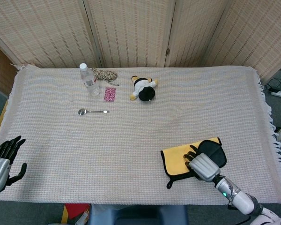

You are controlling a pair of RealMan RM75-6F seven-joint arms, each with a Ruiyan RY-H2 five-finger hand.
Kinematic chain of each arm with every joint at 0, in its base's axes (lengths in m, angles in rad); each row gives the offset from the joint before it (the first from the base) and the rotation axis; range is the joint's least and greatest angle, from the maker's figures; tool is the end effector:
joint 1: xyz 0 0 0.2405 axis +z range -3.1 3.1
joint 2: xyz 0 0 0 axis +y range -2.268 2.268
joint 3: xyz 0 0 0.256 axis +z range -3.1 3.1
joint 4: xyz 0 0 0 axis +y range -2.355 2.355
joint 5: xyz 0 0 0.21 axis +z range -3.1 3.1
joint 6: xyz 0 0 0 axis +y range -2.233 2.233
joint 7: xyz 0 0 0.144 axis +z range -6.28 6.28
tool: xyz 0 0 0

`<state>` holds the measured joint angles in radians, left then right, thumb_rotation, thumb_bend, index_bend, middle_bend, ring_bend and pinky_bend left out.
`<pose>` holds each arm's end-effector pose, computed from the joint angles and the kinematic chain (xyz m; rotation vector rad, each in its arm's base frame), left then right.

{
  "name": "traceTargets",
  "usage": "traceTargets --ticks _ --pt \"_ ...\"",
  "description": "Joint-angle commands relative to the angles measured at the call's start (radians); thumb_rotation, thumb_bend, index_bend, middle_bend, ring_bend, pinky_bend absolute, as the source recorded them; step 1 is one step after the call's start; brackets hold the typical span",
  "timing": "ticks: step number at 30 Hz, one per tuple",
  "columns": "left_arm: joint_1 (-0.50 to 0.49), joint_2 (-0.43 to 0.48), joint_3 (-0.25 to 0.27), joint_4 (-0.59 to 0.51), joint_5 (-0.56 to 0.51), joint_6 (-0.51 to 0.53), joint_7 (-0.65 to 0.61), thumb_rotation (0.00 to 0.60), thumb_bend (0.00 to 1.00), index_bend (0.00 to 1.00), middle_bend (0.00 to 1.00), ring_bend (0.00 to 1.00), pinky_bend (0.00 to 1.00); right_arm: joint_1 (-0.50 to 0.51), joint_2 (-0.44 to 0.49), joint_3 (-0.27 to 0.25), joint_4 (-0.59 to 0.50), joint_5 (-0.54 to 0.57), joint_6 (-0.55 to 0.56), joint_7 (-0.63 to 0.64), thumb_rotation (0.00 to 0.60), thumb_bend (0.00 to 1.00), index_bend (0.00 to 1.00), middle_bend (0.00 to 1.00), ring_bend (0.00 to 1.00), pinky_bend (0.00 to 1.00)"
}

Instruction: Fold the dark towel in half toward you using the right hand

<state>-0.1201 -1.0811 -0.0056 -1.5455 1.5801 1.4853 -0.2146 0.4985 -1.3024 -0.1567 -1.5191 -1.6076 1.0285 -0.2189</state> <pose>-0.3141 0.1837 0.1675 -1.4537 -0.9736 -1.0200 -0.2583 -0.2287 0.0219 2.2013 -0.7571 0.6485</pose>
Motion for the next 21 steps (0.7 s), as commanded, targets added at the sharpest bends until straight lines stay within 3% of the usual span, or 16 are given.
traceTargets --ticks 1,10,12,18,21 --pt "0.0 -0.001 0.0 0.0 0.0 -0.001 0.001 0.6 0.59 0.0 0.05 0.0 0.0 -0.001 -0.006 0.001 0.004 0.0 -0.008 -0.007 0.6 0.5 0.69 0.26 0.19 0.04" --pt "0.003 0.001 -0.002 -0.001 -0.001 0.008 -0.001 0.6 0.6 0.0 0.05 0.0 0.0 -0.001 -0.028 0.007 0.022 0.004 -0.037 -0.033 0.6 0.5 0.69 0.24 0.19 0.04" --pt "0.004 0.002 -0.002 -0.001 -0.001 0.009 -0.003 0.6 0.6 0.0 0.05 0.0 0.0 -0.001 -0.025 0.007 0.016 0.011 -0.047 -0.037 0.6 0.5 0.64 0.22 0.18 0.04" --pt "0.004 0.002 -0.002 -0.001 0.0 0.012 -0.004 0.6 0.6 0.0 0.05 0.0 0.0 0.006 -0.002 0.005 -0.008 0.025 -0.079 -0.039 0.6 0.5 0.22 0.1 0.11 0.04" --pt "0.005 0.002 -0.003 0.0 0.001 0.013 -0.005 0.6 0.61 0.0 0.05 0.0 0.0 0.014 0.019 0.002 -0.032 0.037 -0.108 -0.051 0.6 0.5 0.06 0.05 0.08 0.03"
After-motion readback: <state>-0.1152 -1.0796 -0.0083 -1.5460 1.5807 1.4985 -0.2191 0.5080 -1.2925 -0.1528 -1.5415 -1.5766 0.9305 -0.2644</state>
